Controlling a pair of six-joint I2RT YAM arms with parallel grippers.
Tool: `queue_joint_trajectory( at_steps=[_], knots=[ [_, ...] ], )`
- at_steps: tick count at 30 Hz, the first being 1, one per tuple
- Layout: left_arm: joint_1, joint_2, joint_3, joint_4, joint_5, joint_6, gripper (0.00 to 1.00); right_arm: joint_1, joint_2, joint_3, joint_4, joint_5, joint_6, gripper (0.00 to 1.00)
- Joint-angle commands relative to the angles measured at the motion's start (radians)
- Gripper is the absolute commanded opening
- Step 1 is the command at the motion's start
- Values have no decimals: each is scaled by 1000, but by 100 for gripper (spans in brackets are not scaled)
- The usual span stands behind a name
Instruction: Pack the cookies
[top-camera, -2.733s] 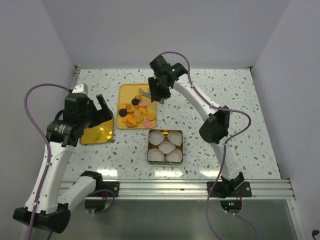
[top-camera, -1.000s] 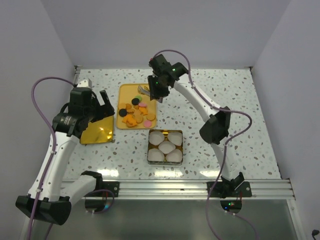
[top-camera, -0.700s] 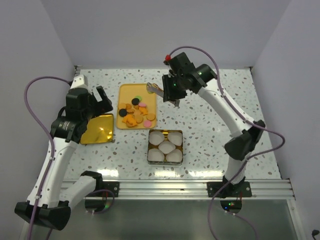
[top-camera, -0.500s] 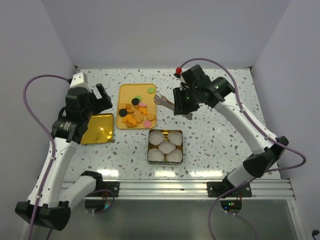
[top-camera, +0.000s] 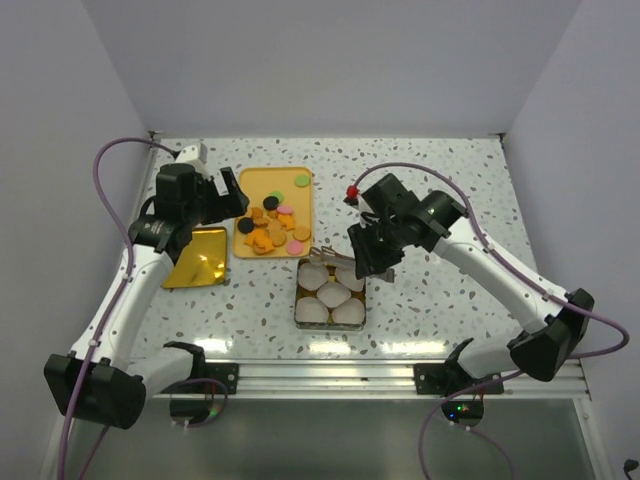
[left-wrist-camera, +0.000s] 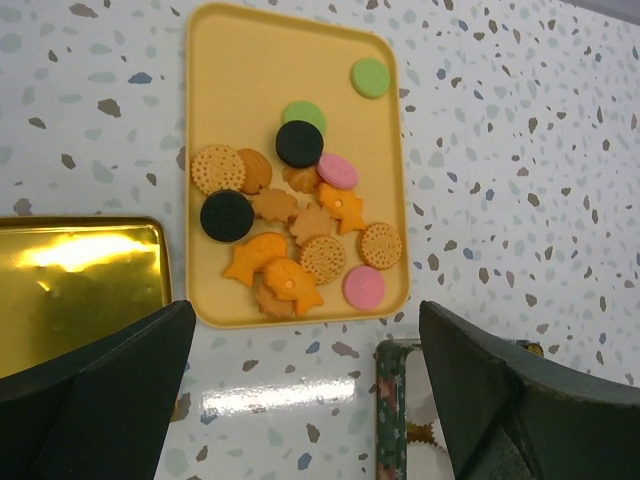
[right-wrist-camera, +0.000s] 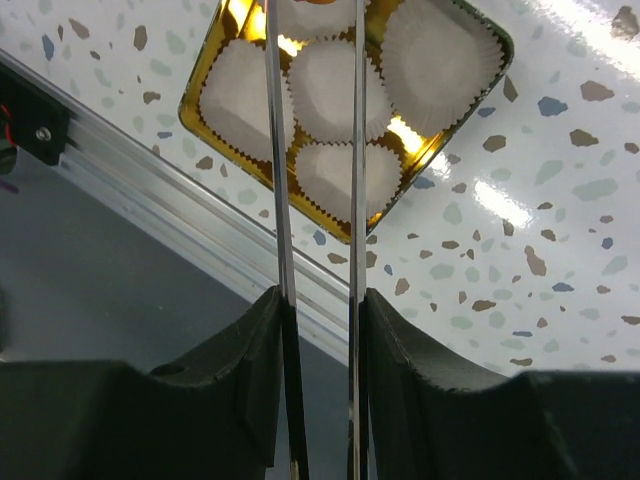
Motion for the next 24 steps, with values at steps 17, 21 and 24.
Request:
queue_joint_trajectory(
  at_steps=[17,21,24],
  knots=[
    [5,-18,2,-23,22,67,100,80,100,12,70,29,19,37],
    [5,-15,12,-31,8,79,100,82,114,38,57,46,16,40],
    [5,-12,15,-32,4,82,100,80,123,57,48,60,14,44]
  ],
)
